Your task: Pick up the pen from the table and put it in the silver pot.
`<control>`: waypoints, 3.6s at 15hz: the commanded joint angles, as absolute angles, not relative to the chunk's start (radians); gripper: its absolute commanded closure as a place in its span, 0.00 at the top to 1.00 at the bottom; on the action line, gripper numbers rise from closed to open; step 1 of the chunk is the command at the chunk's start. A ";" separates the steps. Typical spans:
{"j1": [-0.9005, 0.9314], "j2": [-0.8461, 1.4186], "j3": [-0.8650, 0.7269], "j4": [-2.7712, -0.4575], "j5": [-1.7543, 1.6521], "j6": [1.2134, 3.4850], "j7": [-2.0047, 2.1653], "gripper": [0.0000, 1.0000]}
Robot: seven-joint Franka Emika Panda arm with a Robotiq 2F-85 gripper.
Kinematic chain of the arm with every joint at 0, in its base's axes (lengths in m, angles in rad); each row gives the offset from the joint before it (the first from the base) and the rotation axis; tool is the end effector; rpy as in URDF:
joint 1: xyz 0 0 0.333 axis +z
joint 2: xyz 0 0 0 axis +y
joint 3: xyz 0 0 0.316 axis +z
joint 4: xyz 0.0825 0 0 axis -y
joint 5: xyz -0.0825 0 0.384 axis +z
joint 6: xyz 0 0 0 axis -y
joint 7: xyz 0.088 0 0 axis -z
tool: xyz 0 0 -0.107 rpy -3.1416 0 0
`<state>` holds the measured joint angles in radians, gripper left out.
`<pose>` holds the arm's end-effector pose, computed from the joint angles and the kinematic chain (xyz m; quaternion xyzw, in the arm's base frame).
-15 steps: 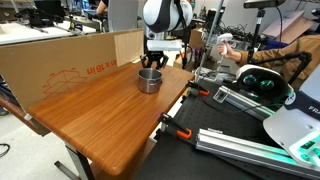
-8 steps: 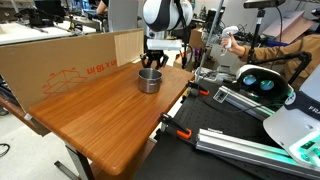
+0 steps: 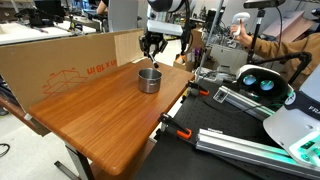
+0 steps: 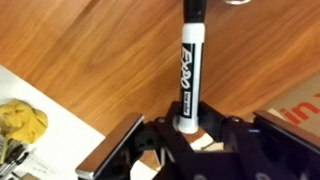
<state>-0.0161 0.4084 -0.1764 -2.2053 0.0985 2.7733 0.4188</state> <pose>0.5590 -0.1137 0.2121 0.9393 -0.3324 0.0849 0.0031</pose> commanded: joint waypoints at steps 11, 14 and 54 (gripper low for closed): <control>0.136 0.204 -0.273 -2.401 -0.140 3.013 0.640 0.06; 0.183 0.209 -0.285 -2.436 -0.184 3.032 0.696 0.06; 0.718 0.291 -0.768 -2.519 -0.453 3.186 0.993 1.00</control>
<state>0.6884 0.3566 -0.7361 -2.5053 -0.4461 3.1972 0.9933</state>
